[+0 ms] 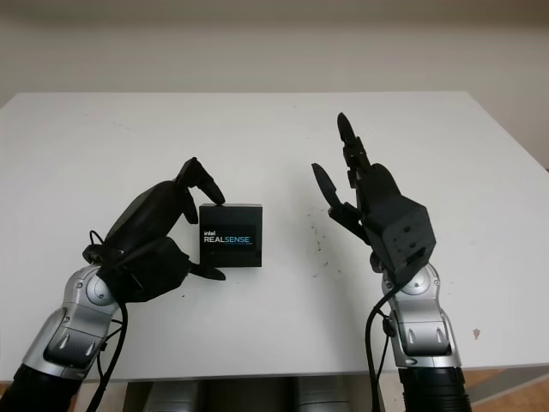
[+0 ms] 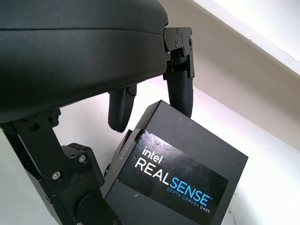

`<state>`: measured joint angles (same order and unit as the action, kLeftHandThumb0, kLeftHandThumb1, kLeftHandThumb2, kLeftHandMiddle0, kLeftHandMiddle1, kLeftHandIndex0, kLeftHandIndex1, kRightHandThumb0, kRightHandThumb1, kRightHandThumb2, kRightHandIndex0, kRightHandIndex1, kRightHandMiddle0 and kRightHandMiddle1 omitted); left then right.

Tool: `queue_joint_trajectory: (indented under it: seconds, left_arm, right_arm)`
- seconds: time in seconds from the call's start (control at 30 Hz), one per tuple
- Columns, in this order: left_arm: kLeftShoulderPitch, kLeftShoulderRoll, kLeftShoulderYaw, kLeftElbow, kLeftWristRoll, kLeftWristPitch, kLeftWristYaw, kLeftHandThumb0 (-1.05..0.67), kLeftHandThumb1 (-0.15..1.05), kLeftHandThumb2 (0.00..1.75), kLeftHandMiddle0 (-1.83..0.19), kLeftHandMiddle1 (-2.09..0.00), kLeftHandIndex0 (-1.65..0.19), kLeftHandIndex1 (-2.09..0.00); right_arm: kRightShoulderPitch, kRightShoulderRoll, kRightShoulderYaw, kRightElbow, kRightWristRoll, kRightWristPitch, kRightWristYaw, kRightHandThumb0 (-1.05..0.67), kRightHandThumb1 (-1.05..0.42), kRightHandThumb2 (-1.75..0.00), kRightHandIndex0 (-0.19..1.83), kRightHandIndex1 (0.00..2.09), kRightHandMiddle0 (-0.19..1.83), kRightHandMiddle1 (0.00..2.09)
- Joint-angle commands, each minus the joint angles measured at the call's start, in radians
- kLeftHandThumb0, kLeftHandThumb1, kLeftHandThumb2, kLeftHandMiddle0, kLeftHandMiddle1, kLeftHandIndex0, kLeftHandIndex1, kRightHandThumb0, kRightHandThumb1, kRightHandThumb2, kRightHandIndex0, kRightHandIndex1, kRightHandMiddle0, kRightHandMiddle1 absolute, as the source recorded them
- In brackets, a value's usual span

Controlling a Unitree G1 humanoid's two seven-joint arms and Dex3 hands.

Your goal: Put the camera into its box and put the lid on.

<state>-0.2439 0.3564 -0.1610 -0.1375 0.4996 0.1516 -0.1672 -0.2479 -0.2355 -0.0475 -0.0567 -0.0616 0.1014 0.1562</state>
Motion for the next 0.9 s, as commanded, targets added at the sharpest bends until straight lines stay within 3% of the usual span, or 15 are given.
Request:
queue_joint_trajectory:
  seconds: [0.0, 0.27, 0.47, 0.87]
  left_arm:
    - [-0.030, -0.003, 0.011, -0.017, -0.008, 0.006, -0.005, -0.22, 1.05, 0.33, -0.16, -2.09, -0.02, -2.09]
    - [-0.033, 0.003, 0.008, -0.016, -0.007, 0.015, -0.018, -0.23, 1.05, 0.34, -0.11, -2.09, 0.03, -2.09]
    - [-0.056, 0.003, 0.013, 0.008, -0.015, 0.018, -0.020, -0.24, 1.05, 0.33, -0.25, -2.09, 0.00, -2.09]
    - [-0.220, 0.006, 0.034, 0.119, -0.082, 0.268, -0.127, -0.25, 1.05, 0.36, -0.33, -2.09, 0.01, -2.09]
  right_arm:
    - [-0.005, -0.008, -0.004, -0.010, 0.004, 0.006, 0.000, -0.78, -1.05, -0.49, -0.12, 0.05, -0.09, 0.05]
    - [-0.003, -0.008, -0.006, -0.002, 0.010, -0.014, 0.009, -0.75, -1.05, -0.50, -0.12, 0.05, -0.10, 0.05]
    - [-0.001, -0.009, -0.008, 0.004, 0.020, -0.019, 0.015, -0.75, -1.05, -0.48, -0.13, 0.05, -0.09, 0.05]
    - [0.003, -0.006, -0.010, 0.020, 0.032, -0.055, 0.023, -0.73, -1.05, -0.48, -0.12, 0.05, -0.09, 0.06]
